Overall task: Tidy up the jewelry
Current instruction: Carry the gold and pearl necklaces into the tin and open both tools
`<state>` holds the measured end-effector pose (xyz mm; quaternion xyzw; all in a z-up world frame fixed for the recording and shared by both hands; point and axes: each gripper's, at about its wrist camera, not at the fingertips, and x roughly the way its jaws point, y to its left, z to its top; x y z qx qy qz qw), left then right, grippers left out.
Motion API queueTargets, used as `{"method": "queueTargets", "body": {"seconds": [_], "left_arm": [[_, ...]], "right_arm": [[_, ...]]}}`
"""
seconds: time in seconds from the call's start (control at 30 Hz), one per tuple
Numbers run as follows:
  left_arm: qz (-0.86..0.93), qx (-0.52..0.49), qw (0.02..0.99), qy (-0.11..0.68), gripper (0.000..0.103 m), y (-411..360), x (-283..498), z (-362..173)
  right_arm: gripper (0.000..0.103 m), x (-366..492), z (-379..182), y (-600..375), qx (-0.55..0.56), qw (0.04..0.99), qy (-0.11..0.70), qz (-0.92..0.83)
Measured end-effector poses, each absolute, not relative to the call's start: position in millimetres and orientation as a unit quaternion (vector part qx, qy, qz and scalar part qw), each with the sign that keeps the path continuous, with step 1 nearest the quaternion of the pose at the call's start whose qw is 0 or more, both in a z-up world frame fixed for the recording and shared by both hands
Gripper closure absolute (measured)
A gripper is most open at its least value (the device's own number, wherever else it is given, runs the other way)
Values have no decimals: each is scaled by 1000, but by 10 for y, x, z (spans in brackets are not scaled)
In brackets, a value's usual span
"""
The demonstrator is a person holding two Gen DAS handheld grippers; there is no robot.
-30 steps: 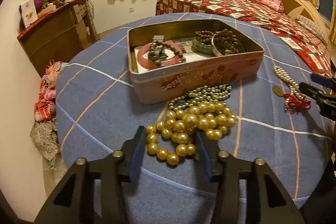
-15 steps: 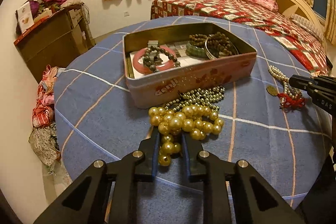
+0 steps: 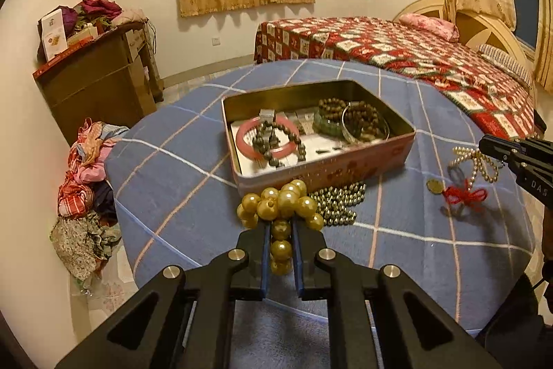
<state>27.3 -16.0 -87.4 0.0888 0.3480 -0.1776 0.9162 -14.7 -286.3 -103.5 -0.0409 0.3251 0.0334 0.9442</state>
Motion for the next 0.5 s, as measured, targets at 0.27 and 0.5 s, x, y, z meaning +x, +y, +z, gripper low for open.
{"method": "queueTargets", "body": {"seconds": [0.27,0.5], "left_arm": [[-181,82,922,332,93,-138,227,-712],[-182,79,924,328,93,-135,228,-667]], "right_arm": [[95,-172,-883,-2853,-40,951,306,37],[95,-198,-752,-2840,-37,957,286,42]]}}
